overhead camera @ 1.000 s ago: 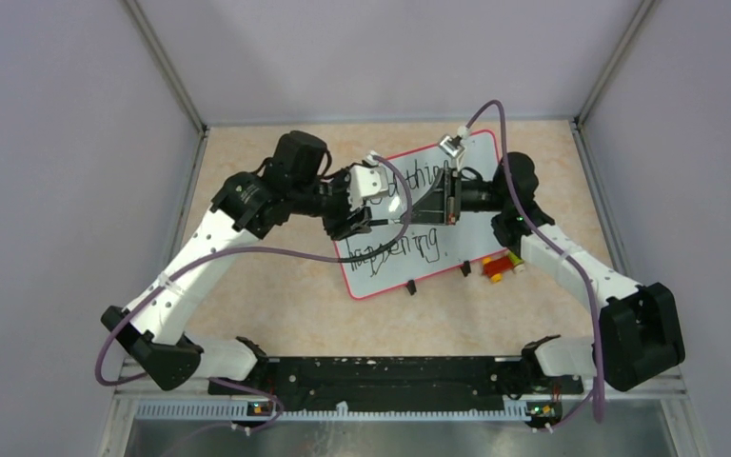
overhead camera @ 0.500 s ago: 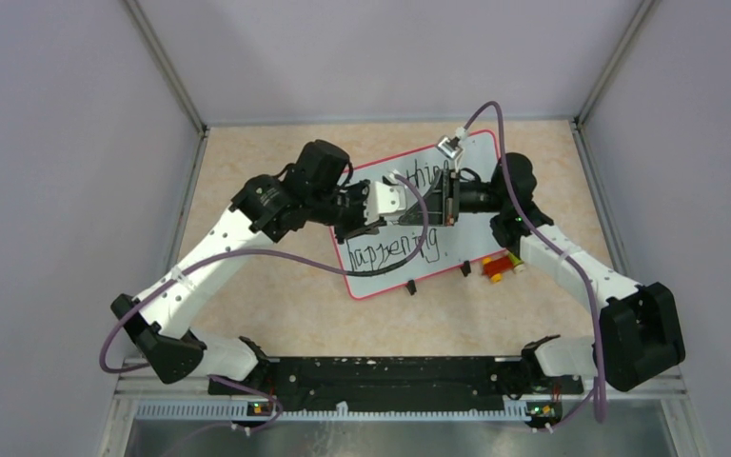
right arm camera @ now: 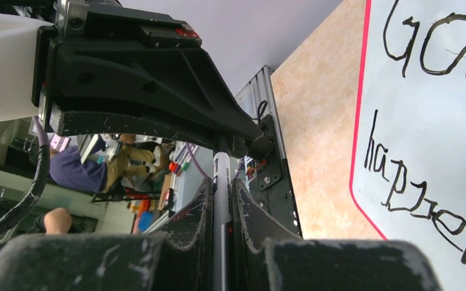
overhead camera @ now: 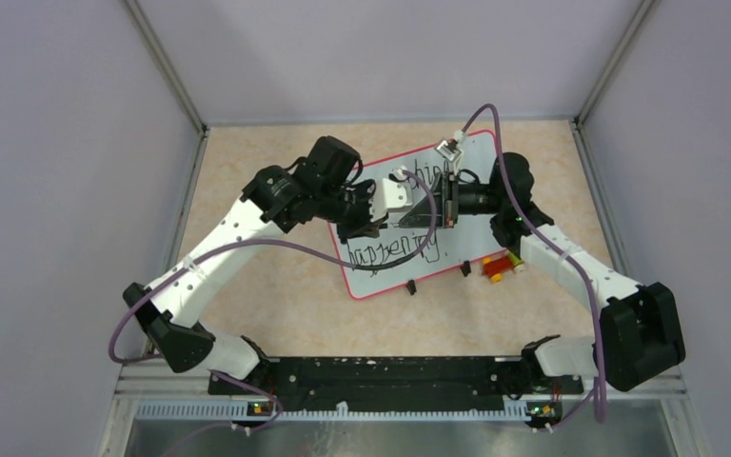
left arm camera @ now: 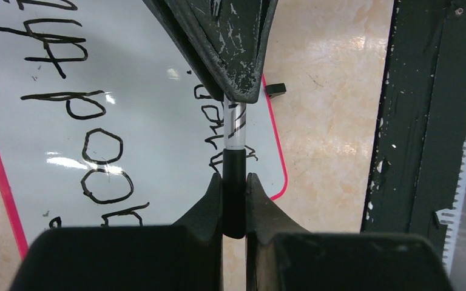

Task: Write a sentence on the whiteboard
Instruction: Pass from the right arm to the left

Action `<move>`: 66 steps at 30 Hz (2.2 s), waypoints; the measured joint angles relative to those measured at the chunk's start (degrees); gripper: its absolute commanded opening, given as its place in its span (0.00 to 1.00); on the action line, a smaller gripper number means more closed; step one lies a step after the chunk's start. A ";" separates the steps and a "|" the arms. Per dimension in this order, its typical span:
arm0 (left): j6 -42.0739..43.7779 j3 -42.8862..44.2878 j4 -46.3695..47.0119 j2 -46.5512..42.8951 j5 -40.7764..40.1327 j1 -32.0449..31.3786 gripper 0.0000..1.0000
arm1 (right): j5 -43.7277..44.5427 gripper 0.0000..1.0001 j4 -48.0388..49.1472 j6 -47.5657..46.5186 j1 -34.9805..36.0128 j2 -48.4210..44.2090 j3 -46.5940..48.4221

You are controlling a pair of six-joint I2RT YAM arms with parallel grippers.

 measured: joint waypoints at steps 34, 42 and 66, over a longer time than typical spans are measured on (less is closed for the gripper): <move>-5.55 8.98 -10.49 5.07 -0.26 -0.22 0.00 | 0.70 0.00 -3.67 -4.37 2.40 0.17 2.56; -7.06 9.44 -12.48 5.70 -0.13 -0.15 0.00 | 0.81 0.00 -7.78 -8.00 3.39 0.52 3.96; 13.25 -6.03 4.48 -5.75 -7.89 -2.67 0.00 | 4.68 0.62 -46.58 -37.07 -4.35 -2.40 20.22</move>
